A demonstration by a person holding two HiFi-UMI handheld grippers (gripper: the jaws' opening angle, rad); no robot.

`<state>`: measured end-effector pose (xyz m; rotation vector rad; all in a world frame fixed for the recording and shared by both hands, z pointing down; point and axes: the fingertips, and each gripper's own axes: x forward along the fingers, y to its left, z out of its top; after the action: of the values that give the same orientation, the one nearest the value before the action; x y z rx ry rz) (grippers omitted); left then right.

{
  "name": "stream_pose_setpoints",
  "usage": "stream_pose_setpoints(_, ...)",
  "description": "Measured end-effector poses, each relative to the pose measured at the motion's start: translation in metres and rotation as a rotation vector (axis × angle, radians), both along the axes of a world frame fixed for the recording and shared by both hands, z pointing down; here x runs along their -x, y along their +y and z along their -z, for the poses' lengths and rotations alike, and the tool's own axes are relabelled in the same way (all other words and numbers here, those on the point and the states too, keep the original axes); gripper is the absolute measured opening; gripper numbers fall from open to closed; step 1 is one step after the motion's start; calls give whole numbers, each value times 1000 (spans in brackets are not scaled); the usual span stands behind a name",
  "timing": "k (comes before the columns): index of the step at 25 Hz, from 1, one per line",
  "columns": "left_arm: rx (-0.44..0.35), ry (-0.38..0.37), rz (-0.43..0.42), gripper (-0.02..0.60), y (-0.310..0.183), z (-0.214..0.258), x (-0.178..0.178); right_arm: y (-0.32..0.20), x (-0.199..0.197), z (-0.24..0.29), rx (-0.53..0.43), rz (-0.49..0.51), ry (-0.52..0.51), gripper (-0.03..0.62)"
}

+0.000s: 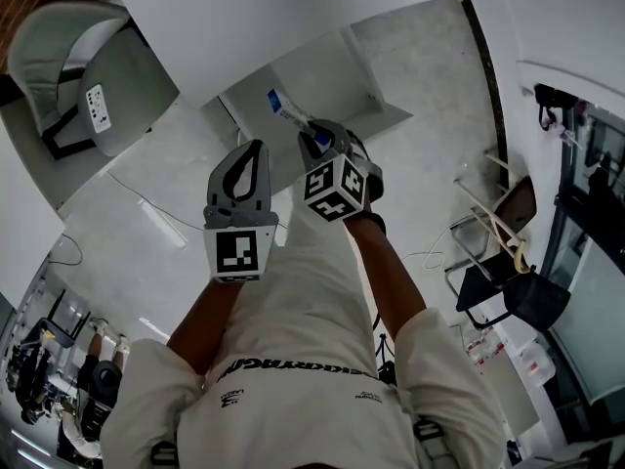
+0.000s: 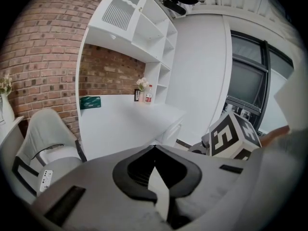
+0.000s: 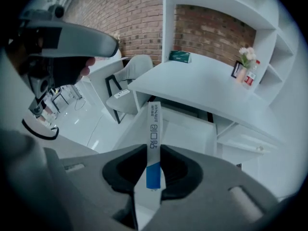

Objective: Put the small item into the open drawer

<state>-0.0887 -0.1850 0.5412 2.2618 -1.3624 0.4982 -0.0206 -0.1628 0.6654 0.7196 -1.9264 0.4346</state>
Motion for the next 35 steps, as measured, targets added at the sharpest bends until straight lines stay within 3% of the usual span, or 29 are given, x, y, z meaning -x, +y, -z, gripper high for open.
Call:
stream_pose_setpoints(10,13,-6,13,-3,-4,-12,-2,1,2,-36,33,275,109,83)
stream_pose_setpoints(23,40,-7,21,-2,-4,-22,-2,5,-9,-73,61,556,246,83)
stream_pose_setpoints(35,67,3,40,-2,-6,-29,1,15,-11,-115,161,725,299,83)
